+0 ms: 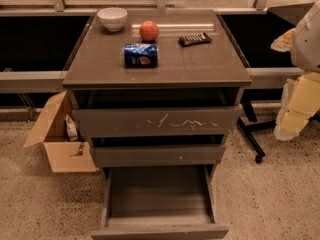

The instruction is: Place pepsi can into bottom drawer

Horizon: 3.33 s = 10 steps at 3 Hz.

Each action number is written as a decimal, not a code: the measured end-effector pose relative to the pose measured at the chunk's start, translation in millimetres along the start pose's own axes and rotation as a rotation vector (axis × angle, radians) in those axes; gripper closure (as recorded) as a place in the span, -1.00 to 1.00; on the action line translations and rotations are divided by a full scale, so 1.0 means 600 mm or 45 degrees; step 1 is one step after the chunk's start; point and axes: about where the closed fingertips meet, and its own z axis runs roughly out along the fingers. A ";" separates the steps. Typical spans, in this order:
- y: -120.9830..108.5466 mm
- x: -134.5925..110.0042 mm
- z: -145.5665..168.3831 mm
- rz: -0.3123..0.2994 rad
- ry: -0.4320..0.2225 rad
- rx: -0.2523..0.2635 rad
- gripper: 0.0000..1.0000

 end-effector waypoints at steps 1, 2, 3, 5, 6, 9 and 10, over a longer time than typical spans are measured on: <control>0.000 0.000 0.000 0.000 -0.001 0.000 -1.00; -0.037 -0.027 0.022 -0.044 -0.063 -0.012 -1.00; -0.091 -0.073 0.073 -0.099 -0.155 -0.045 -1.00; -0.118 -0.108 0.101 -0.179 -0.206 -0.056 -1.00; -0.149 -0.149 0.135 -0.255 -0.275 -0.084 -1.00; -0.210 -0.269 0.249 -0.262 -0.493 -0.120 -1.00; -0.210 -0.269 0.249 -0.262 -0.493 -0.120 -1.00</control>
Offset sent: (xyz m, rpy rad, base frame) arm 0.0707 0.0267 -0.0118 0.0982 -0.0059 0.1201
